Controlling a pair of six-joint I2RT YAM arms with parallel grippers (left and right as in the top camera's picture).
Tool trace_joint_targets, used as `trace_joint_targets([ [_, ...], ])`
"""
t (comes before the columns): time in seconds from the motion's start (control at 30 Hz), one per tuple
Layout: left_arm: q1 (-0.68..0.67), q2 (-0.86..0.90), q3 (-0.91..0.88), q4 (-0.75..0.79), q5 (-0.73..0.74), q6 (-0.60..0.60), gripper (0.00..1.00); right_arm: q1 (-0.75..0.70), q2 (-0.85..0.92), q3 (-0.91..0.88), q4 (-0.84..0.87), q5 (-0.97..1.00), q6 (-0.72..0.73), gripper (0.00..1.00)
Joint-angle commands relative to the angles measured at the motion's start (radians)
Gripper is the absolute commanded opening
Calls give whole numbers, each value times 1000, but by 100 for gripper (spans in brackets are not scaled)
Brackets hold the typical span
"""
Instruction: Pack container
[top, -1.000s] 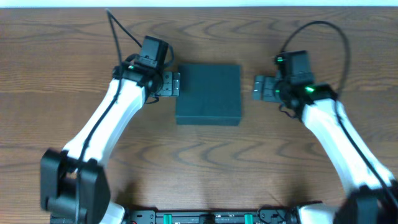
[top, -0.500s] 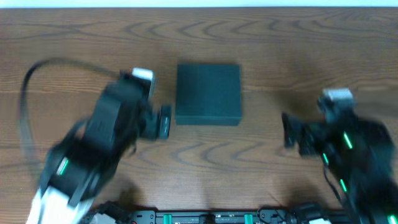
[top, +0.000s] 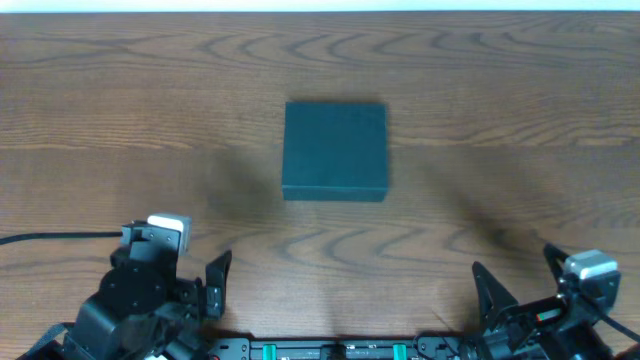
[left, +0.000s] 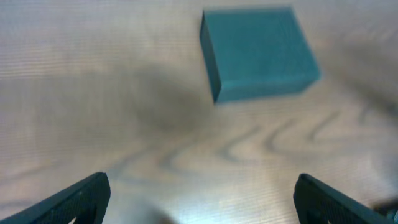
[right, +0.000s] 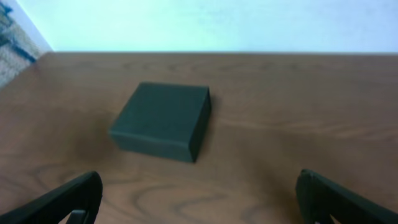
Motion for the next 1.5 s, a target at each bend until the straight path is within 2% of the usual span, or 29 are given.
trace_joint_targets([
  [0.0, -6, -2, -5, -50, 34, -18, 95, 8, -2, 1, -3, -17, 22, 99],
  [0.13, -6, -2, -5, -105, 34, -18, 95, 8, -2, 1, 28, -39, 22, 99],
  [0.37, -6, -2, -5, -121, 34, -18, 95, 8, -2, 1, 45, -273, 22, 99],
  [0.53, -6, -2, -5, -121, 34, -18, 95, 8, -1, -5, 19, -218, -20, 99],
  [0.57, -6, -2, -5, -121, 34, -18, 95, 8, -1, -10, 19, -208, -47, 99],
  [0.7, -6, -2, -5, -121, 34, -18, 95, 8, -1, -67, 15, -235, -344, 99],
  [0.77, -6, -2, -5, -121, 34, -18, 95, 9, -2, -107, 22, -249, -433, 99],
  [0.9, -6, -2, -5, -121, 34, -18, 95, -5, -34, -183, 70, -174, -415, 99],
  [1.1, -6, -2, -5, -121, 34, -18, 95, -38, -194, -361, 150, 68, -208, 99],
  [1.23, -6, -2, -5, -121, 34, -18, 95, -39, -311, -499, 208, 77, -206, 99],
  [1.47, -6, -2, -5, -121, 34, -18, 95, -40, -307, -626, 185, 73, -205, 99],
])
